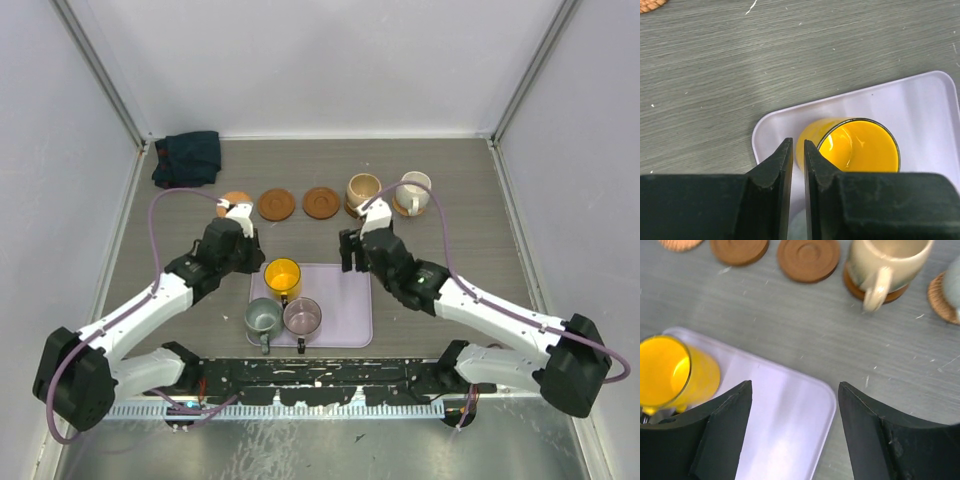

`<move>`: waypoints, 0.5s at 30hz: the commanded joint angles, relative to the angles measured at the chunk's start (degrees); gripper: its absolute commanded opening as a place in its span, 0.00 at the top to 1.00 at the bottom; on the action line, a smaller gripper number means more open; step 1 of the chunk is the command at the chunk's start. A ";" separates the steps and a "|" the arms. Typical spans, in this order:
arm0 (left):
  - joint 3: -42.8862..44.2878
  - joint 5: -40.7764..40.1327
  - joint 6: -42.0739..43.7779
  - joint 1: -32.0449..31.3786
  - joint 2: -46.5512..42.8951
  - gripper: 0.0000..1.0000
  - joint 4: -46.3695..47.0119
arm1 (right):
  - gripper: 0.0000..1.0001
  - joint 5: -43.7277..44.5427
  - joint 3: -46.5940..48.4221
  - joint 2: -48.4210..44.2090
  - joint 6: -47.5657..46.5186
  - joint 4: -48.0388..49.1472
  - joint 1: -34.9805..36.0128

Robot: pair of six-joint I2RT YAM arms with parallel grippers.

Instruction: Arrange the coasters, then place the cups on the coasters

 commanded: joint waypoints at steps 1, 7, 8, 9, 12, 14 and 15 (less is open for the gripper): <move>-0.03 2.46 -0.72 -0.13 -4.36 0.83 2.13 | 0.26 5.68 2.82 0.50 2.00 -6.70 7.24; -4.39 0.32 -2.87 -0.11 -13.84 0.79 1.99 | 0.22 2.78 2.73 0.96 7.81 -11.12 15.60; -4.78 0.04 -2.96 -0.13 -14.88 0.77 1.66 | 0.22 2.29 2.81 1.14 9.28 -11.79 16.76; -4.94 -0.43 -2.97 -0.13 -15.53 0.76 1.23 | 0.21 1.84 2.87 1.22 10.43 -12.25 18.07; -5.14 -1.55 -2.94 -0.12 -16.28 0.72 -0.27 | 0.16 0.57 2.87 1.97 14.41 -12.56 22.13; -5.11 -2.44 -3.12 -0.13 -16.04 0.70 -1.28 | 0.07 0.74 3.07 3.14 15.78 -12.38 24.75; -5.14 -2.75 -3.34 -0.11 -15.88 0.70 -1.80 | 0.06 1.49 3.31 4.07 16.35 -12.30 26.26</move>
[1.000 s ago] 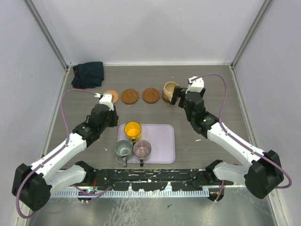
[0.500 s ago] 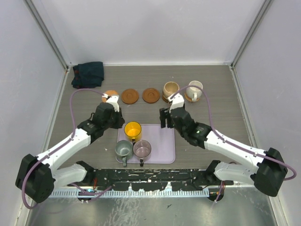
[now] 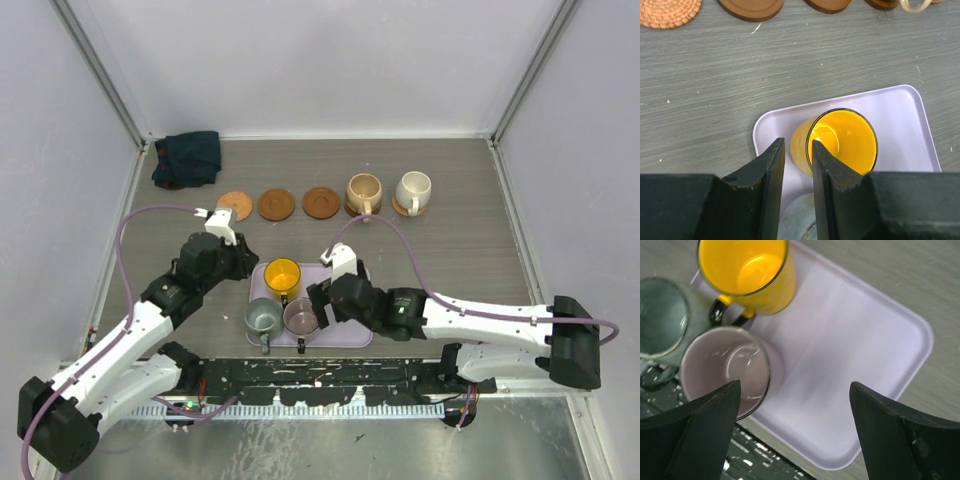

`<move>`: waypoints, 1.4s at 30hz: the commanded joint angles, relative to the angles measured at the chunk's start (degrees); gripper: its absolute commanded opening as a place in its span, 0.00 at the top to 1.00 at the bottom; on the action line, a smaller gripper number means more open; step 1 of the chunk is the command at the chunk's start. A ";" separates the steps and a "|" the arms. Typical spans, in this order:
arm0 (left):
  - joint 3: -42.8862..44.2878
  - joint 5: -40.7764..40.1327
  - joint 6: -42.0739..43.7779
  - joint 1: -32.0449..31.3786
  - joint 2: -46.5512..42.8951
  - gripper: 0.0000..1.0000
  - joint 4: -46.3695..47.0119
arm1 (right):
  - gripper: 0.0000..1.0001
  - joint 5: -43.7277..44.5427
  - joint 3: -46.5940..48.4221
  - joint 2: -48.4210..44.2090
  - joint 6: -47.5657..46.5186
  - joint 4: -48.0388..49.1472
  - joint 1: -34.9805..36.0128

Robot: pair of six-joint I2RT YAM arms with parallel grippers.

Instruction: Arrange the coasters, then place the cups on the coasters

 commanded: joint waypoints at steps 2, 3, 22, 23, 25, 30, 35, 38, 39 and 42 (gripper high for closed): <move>-0.24 -2.66 -1.76 -0.13 -0.23 0.70 -2.13 | 0.05 2.06 4.01 4.40 6.53 -0.33 7.30; -0.39 -2.89 -2.27 -0.13 -0.37 0.70 -2.65 | 0.04 2.88 4.68 5.83 7.20 -0.58 8.79; -2.27 -2.20 -3.46 -0.13 -5.40 0.68 -4.89 | 0.00 17.68 14.37 22.90 26.97 -15.67 20.88; -2.31 -2.18 -3.54 -0.13 -5.34 0.68 -4.71 | 0.03 17.84 13.88 23.10 27.78 -15.99 20.88; -2.24 -1.96 -3.56 -0.13 -4.87 0.68 -4.57 | 0.11 18.53 13.08 23.37 29.51 -16.89 20.80; -1.67 -1.44 -3.73 -0.13 -3.77 0.68 -4.38 | 0.37 20.65 11.60 23.00 32.82 -19.42 20.58; -1.72 -1.26 -3.82 -0.13 -3.22 0.68 -4.11 | 0.42 19.39 10.42 22.69 30.47 -17.71 20.19; -1.87 -1.25 -3.93 -0.11 -3.09 0.68 -3.88 | 0.40 17.26 10.91 24.06 27.96 -15.98 20.12; -1.87 -1.26 -3.99 -0.13 -3.10 0.68 -3.81 | 0.40 16.88 11.25 24.80 27.65 -15.92 20.09; -2.09 -1.26 -4.00 -0.11 -3.10 0.68 -3.60 | 0.39 16.56 12.34 27.16 27.19 -15.91 20.11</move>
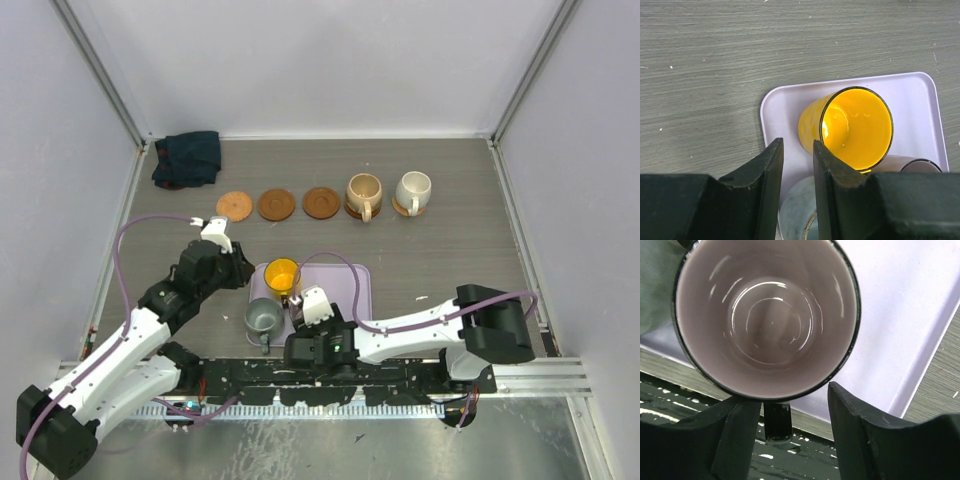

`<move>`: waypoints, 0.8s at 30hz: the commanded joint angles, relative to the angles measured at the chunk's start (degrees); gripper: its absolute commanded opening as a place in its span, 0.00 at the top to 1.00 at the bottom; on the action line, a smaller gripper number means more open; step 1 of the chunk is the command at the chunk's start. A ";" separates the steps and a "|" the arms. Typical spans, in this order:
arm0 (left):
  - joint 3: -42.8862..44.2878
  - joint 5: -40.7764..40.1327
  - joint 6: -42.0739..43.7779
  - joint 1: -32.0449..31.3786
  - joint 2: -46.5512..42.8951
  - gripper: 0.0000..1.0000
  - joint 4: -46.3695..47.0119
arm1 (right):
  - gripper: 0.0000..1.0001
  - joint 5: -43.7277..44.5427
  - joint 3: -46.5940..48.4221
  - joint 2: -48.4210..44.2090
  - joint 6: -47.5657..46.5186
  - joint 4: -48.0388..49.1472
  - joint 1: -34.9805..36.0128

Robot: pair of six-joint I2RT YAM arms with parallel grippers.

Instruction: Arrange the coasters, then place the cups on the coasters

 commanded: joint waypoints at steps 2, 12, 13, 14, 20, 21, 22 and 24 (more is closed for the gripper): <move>0.01 0.29 -0.21 -0.12 -0.17 0.68 2.17 | 0.39 0.57 2.33 3.25 -1.22 1.05 -0.01; -0.49 0.25 -0.17 -0.17 0.22 0.68 2.58 | 0.44 2.24 0.69 1.25 -1.97 4.83 -0.48; -0.46 0.27 -0.26 -0.09 0.26 0.68 2.66 | 0.44 2.17 0.14 0.63 -2.35 5.81 -0.46; -0.55 0.32 -0.28 -0.13 0.33 0.68 2.77 | 0.44 2.15 -0.45 0.03 -2.56 6.82 -0.54; -0.52 0.30 -0.29 -0.13 0.69 0.68 2.74 | 0.53 1.04 -2.13 -1.08 -3.11 8.64 -1.55; -0.50 0.34 -0.28 -0.13 0.71 0.68 2.83 | 0.55 0.70 -2.12 -0.97 -3.13 8.64 -1.62; -0.52 0.37 -0.35 -0.11 0.78 0.68 2.81 | 0.58 0.46 -2.14 -0.76 -3.15 8.63 -1.75; -0.49 0.30 -0.42 -0.13 0.88 0.68 2.98 | 0.63 0.11 -2.12 -0.34 -3.18 8.68 -1.99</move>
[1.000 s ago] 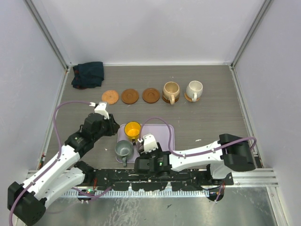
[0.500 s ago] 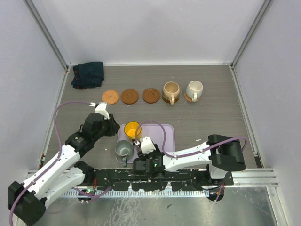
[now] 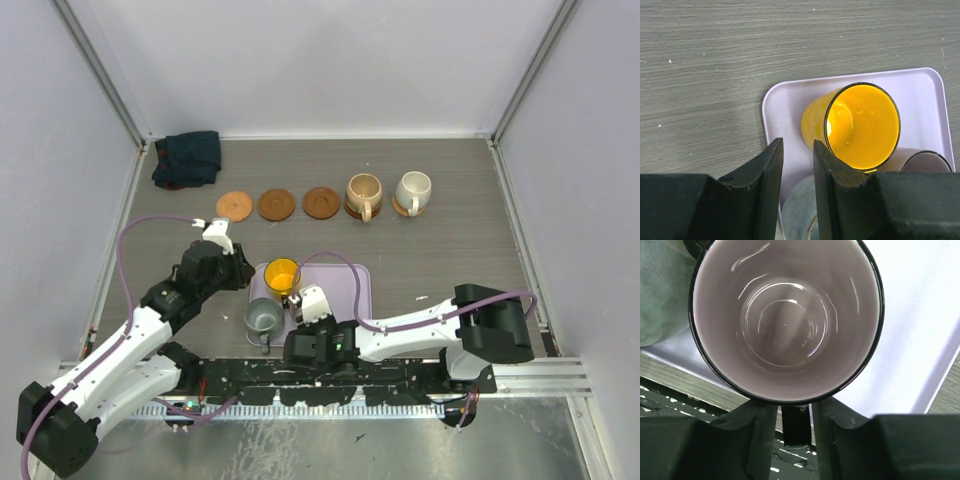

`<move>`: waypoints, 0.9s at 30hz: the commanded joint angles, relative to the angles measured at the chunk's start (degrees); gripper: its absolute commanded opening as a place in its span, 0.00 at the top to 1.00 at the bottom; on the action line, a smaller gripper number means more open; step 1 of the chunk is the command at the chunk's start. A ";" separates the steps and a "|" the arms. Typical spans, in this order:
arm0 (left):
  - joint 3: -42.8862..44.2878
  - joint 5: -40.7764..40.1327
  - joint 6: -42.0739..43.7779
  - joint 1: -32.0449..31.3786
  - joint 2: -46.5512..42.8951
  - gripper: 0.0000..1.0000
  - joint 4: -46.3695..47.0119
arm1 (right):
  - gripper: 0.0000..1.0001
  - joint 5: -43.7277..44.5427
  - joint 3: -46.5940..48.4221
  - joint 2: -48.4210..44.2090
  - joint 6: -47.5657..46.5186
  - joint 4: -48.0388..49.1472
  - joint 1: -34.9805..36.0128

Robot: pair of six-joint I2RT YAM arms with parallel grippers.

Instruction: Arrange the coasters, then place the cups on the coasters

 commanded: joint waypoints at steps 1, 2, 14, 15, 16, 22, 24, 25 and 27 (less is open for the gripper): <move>0.10 0.28 -0.40 -0.08 0.13 0.68 2.84 | 0.66 0.23 0.02 -1.03 -0.11 1.93 -0.74; 0.11 0.30 -0.44 -0.12 0.20 0.68 2.86 | 0.71 -0.10 0.06 -0.76 -0.14 1.94 -0.92; 0.06 0.36 -0.61 -0.13 0.63 0.68 3.34 | 0.99 2.78 -1.92 -5.69 -0.34 1.32 -2.45; 0.01 0.37 -0.61 -0.13 0.72 0.68 3.42 | 0.99 3.96 -2.20 -6.82 -0.35 0.83 -2.48; 0.05 0.28 -0.61 -0.13 0.83 0.68 3.53 | 0.99 5.46 -2.21 -8.11 -0.08 0.05 -2.45; -0.12 0.02 -0.79 -0.07 1.38 0.68 4.26 | 0.99 13.81 -2.26 -14.89 -0.75 -4.01 -3.29; -0.14 -0.04 -0.84 -0.13 1.63 0.68 4.63 | 0.99 14.96 -2.25 -16.85 -2.83 -3.39 -5.13; -0.11 0.08 -0.87 -0.13 1.87 0.68 4.72 | 0.99 15.11 -2.33 -17.55 -4.38 -2.49 -6.29; -0.04 0.10 -0.80 -0.13 2.20 0.68 4.94 | 0.99 14.60 -2.58 -18.91 -9.27 0.54 -9.64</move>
